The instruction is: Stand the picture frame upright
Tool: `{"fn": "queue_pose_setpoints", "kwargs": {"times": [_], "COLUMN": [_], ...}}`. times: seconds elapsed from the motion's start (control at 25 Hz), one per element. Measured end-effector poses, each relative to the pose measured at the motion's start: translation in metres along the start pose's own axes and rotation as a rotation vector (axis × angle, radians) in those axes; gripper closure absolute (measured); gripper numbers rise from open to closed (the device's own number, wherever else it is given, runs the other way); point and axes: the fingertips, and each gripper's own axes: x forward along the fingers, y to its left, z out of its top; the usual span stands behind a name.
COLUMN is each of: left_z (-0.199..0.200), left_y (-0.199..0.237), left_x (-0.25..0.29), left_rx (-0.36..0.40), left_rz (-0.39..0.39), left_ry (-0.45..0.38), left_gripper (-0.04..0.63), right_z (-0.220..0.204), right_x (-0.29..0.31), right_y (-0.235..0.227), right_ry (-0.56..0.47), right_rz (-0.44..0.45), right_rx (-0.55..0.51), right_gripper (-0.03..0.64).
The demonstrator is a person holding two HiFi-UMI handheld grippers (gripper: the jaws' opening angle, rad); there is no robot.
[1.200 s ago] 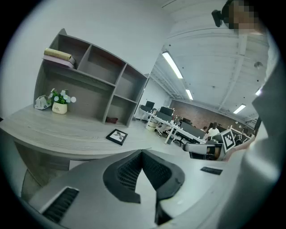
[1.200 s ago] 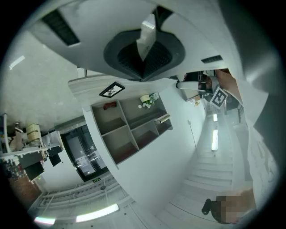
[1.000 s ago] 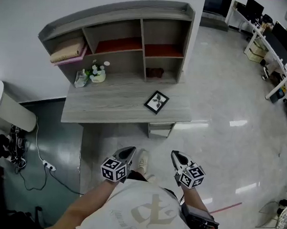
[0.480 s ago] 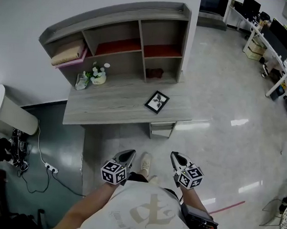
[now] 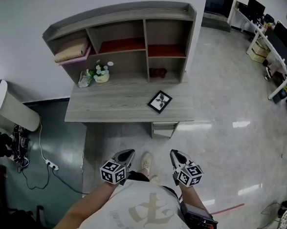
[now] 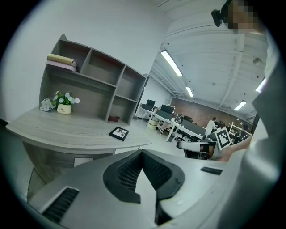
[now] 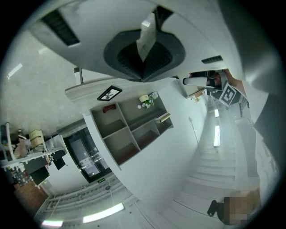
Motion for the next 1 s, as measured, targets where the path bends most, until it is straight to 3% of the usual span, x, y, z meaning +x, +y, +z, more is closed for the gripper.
{"fn": "queue_pose_setpoints", "kwargs": {"times": [0.52, 1.0], "left_z": [0.003, 0.042], "left_y": [0.023, 0.042], "left_x": [0.016, 0.079], "left_rx": [-0.045, -0.024], "left_rz": [0.024, -0.029], "left_ry": [-0.004, -0.002], "left_gripper": [0.594, 0.594], "right_z": [0.006, 0.038], "right_x": [0.027, 0.054], "right_y": [-0.01, -0.057], "right_ry": [0.032, 0.022], "right_rz": [0.012, -0.047], "right_rx": [0.0, 0.003], "right_gripper": [0.612, 0.612]}}
